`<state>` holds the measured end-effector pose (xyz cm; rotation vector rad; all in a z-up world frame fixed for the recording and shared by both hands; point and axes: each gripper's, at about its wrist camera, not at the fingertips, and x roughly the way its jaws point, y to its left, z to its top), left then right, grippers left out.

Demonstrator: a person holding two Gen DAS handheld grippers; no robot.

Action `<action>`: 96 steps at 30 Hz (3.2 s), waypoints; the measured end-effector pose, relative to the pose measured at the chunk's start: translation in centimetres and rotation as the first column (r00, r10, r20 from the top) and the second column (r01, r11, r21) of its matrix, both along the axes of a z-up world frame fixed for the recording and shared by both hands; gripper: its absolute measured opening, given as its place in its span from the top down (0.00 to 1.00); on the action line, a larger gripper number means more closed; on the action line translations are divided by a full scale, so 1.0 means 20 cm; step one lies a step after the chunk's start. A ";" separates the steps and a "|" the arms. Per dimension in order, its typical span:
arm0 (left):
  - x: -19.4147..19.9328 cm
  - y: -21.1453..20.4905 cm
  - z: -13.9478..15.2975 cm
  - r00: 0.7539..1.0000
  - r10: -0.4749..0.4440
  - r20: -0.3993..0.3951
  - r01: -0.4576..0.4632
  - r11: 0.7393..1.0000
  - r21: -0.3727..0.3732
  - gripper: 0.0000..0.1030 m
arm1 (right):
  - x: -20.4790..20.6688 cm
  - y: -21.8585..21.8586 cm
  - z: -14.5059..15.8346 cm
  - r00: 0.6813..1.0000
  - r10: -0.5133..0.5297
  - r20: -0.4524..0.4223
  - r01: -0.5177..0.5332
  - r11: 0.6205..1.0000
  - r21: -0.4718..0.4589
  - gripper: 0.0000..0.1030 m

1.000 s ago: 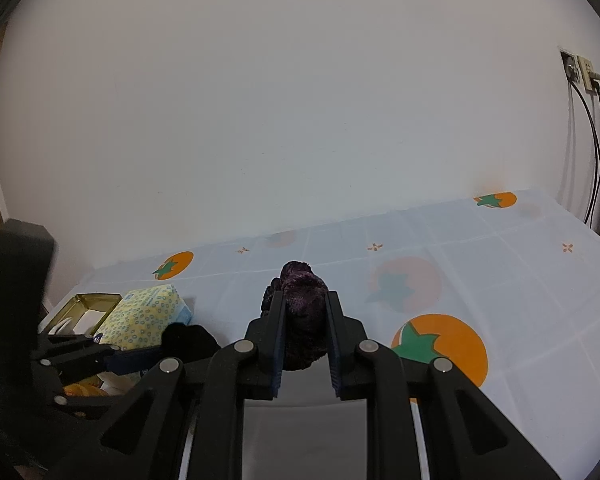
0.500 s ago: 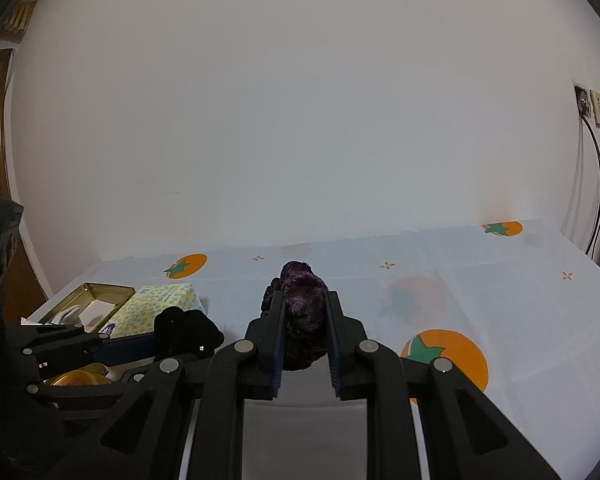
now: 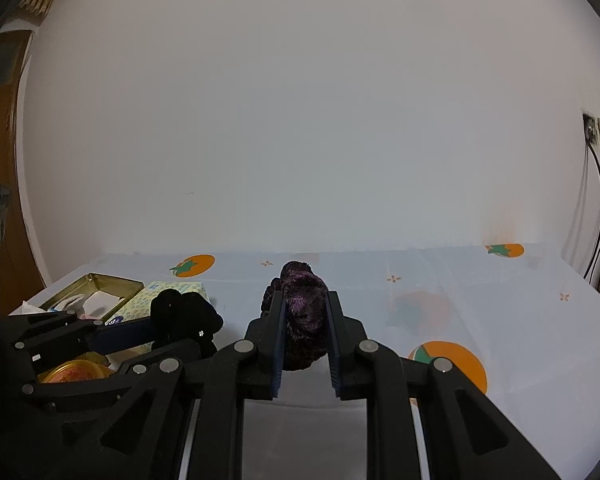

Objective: Organize soft objects
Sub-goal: 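Lift the black fuzzy pad with left tool while right lifts purple scrunchie, then carry the black pad over the gold tray with left tool while right carries the scrunchie there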

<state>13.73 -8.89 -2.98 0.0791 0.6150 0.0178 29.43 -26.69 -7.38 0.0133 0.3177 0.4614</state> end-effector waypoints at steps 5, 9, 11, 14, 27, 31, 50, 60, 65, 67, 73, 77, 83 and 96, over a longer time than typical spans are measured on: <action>-0.02 -0.01 -0.01 1.000 0.000 0.019 0.000 1.000 0.002 0.70 | -0.03 0.01 0.00 1.000 0.002 0.020 -0.002 1.000 -0.010 0.81; -0.05 -0.01 0.00 0.999 0.001 0.040 -0.001 1.000 -0.007 0.70 | -0.03 0.01 0.00 0.999 0.001 0.032 -0.001 1.000 -0.009 0.81; -0.06 0.00 0.01 0.999 0.002 0.054 -0.002 1.000 -0.008 0.70 | -0.04 0.01 0.01 0.999 0.003 0.040 -0.003 1.000 -0.011 0.81; -0.08 0.00 0.02 0.997 0.011 0.082 -0.011 1.000 -0.001 0.70 | -0.05 0.02 0.01 0.999 0.005 0.050 -0.004 1.000 -0.016 0.81; -0.13 0.04 0.04 0.990 0.018 0.143 -0.013 0.999 -0.036 0.70 | -0.09 0.04 0.01 0.996 0.012 0.089 -0.010 1.000 -0.027 0.81; -0.15 0.04 0.03 0.987 0.018 0.161 -0.014 0.999 -0.030 0.70 | -0.10 0.04 0.01 0.995 0.013 0.094 -0.011 1.000 -0.029 0.81; -0.21 0.08 0.06 0.974 0.046 0.224 -0.037 0.998 -0.043 0.70 | -0.14 0.03 -0.01 0.989 0.024 0.143 -0.021 0.999 -0.025 0.81; -0.22 0.14 0.08 0.969 0.062 0.241 -0.049 0.997 -0.060 0.70 | -0.19 0.01 -0.02 0.980 0.008 0.197 -0.005 1.000 -0.018 0.81; -0.24 0.16 0.08 0.965 0.068 0.252 -0.052 0.996 -0.068 0.70 | -0.24 0.00 -0.04 0.976 0.003 0.218 0.001 1.000 -0.019 0.81; -0.24 0.17 0.09 0.964 0.071 0.256 -0.055 0.996 -0.069 0.70 | -0.24 0.00 -0.05 0.976 -0.001 0.218 0.005 1.000 -0.017 0.81; -0.26 0.20 0.09 0.959 0.082 0.270 -0.066 0.996 -0.068 0.70 | -0.24 0.02 -0.07 0.973 -0.010 0.230 0.014 1.000 -0.015 0.81; -0.27 0.23 0.09 0.957 0.089 0.275 -0.071 0.995 -0.076 0.70 | -0.26 0.03 -0.08 0.971 -0.016 0.238 0.020 1.000 -0.016 0.81; -0.30 0.27 0.10 0.952 0.101 0.290 -0.078 0.993 -0.090 0.70 | -0.26 0.06 -0.10 0.964 -0.021 0.265 0.029 0.999 -0.026 0.81; -0.34 0.33 0.11 0.947 0.110 0.301 -0.081 0.991 -0.110 0.70 | -0.27 0.10 -0.14 0.961 -0.039 0.276 0.050 0.998 -0.034 0.81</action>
